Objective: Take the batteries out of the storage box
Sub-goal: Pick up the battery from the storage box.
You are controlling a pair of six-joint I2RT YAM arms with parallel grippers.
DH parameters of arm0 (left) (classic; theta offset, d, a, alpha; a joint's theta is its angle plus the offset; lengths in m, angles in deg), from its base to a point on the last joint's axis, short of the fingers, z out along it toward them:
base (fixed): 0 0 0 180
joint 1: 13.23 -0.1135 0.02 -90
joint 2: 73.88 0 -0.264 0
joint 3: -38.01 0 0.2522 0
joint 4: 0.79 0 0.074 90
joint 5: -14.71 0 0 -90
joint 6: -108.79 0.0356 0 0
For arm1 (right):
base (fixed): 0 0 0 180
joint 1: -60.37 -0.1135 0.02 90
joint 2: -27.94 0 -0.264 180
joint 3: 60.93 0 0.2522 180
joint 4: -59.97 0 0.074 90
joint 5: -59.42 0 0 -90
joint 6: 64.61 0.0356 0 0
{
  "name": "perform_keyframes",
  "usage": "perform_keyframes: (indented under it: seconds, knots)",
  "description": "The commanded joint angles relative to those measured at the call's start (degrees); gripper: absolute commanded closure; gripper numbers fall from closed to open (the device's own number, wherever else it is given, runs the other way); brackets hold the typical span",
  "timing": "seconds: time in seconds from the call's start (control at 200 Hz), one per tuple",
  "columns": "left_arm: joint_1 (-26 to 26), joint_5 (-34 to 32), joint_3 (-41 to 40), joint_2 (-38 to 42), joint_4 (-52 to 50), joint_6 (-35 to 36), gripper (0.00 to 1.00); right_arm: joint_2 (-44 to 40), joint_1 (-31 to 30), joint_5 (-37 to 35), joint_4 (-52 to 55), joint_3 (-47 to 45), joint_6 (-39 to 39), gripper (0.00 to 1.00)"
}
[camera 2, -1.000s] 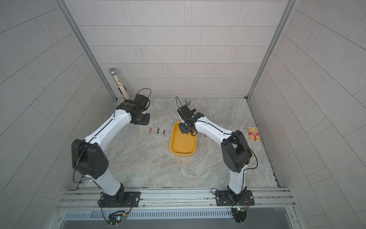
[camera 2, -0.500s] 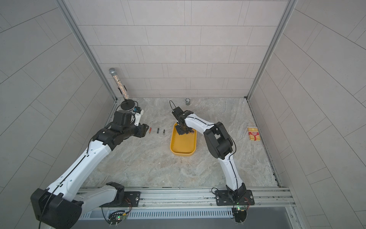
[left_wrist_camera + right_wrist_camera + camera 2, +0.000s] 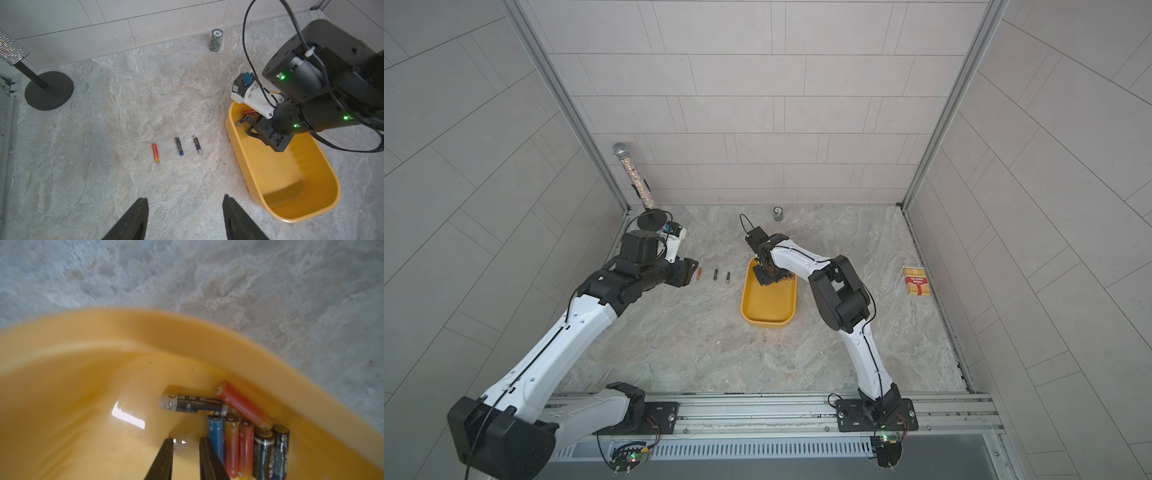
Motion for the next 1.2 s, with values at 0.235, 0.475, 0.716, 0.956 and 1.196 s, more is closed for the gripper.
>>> perform_keyframes:
  seconds: [0.235, 0.475, 0.716, 0.956, 1.196]
  knots:
    - [0.28, 2.01, 0.7, -1.56, 0.43, 0.41, 0.34, -6.89, 0.44, -2.13, 2.53, -1.22, 0.85, 0.71]
    - [0.26, 1.38, 0.85, -1.6, -0.01, 0.39, 0.34, -3.05, 1.07, -2.05, 2.78, 0.41, 0.53, 0.71]
    - [0.23, 0.88, 1.16, -2.34, -0.69, 0.44, 0.33, -0.25, 1.28, -2.06, 2.9, 1.1, 0.24, 0.72]
    - [0.26, -0.16, 1.62, -2.9, -1.31, 0.36, 0.31, 1.77, 1.42, -0.49, 2.2, 0.87, 0.32, 0.74]
    - [0.25, -0.27, 1.66, -3.42, -1.42, 0.36, 0.3, 2.32, 1.42, 2.31, 1.65, 1.05, 1.09, 0.8]
